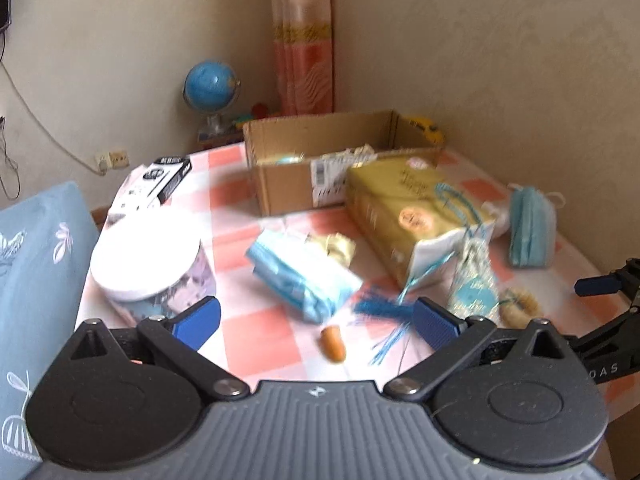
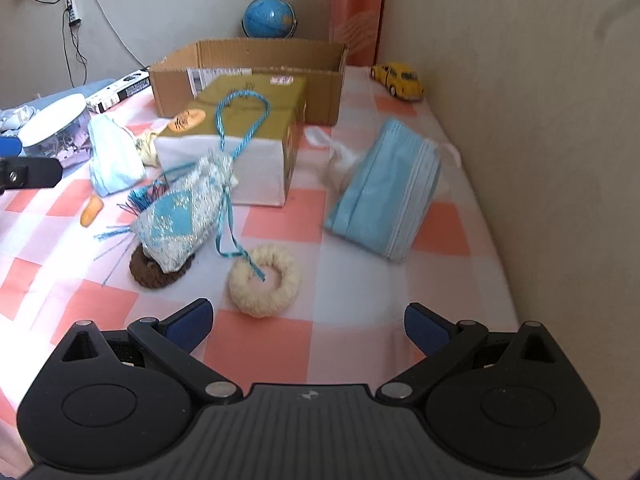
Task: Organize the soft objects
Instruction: 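Withdraw both tools from the box back over the table, then close left tool on orange foam earplug while right tool approaches beige fuzzy ring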
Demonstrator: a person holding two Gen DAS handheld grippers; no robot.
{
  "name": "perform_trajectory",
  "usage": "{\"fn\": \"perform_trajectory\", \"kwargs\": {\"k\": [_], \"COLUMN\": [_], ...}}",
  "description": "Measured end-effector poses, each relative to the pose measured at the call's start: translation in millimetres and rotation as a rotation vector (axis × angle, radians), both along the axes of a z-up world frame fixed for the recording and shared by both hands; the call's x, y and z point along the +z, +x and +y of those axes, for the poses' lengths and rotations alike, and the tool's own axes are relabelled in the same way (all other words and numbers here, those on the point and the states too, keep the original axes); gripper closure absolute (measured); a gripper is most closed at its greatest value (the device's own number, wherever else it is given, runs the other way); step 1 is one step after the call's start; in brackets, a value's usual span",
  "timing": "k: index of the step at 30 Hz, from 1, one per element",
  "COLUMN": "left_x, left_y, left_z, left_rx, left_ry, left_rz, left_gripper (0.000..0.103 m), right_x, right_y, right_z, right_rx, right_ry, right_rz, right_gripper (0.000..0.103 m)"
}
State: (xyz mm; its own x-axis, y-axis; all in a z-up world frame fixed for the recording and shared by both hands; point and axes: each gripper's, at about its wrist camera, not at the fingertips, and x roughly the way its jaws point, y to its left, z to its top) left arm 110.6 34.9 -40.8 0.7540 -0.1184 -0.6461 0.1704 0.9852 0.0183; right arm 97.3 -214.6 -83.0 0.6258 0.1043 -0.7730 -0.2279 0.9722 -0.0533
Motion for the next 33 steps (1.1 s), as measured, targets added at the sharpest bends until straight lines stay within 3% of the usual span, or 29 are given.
{"fn": "perform_trajectory", "kwargs": {"k": [16,30,33], "left_x": [-35.3,-43.1,-46.9], "left_y": [14.5,11.4,16.5], "left_z": [2.7,21.0,27.0], "left_rx": [0.034,-0.001,0.006], "left_ry": [0.02,0.126,0.132], "left_rz": [0.069,0.086,0.1], "left_gripper": [0.003,0.005,0.01], "right_x": [-8.9,-7.9,-8.1], "right_y": [8.0,4.4,3.4], "right_z": [-5.2,-5.2,-4.9], "right_rx": [-0.039,-0.022,-0.025], "right_ry": [0.01,0.007,0.007], "right_rz": [-0.03,-0.03,-0.035], "right_gripper": [0.0,0.0,0.0]}}
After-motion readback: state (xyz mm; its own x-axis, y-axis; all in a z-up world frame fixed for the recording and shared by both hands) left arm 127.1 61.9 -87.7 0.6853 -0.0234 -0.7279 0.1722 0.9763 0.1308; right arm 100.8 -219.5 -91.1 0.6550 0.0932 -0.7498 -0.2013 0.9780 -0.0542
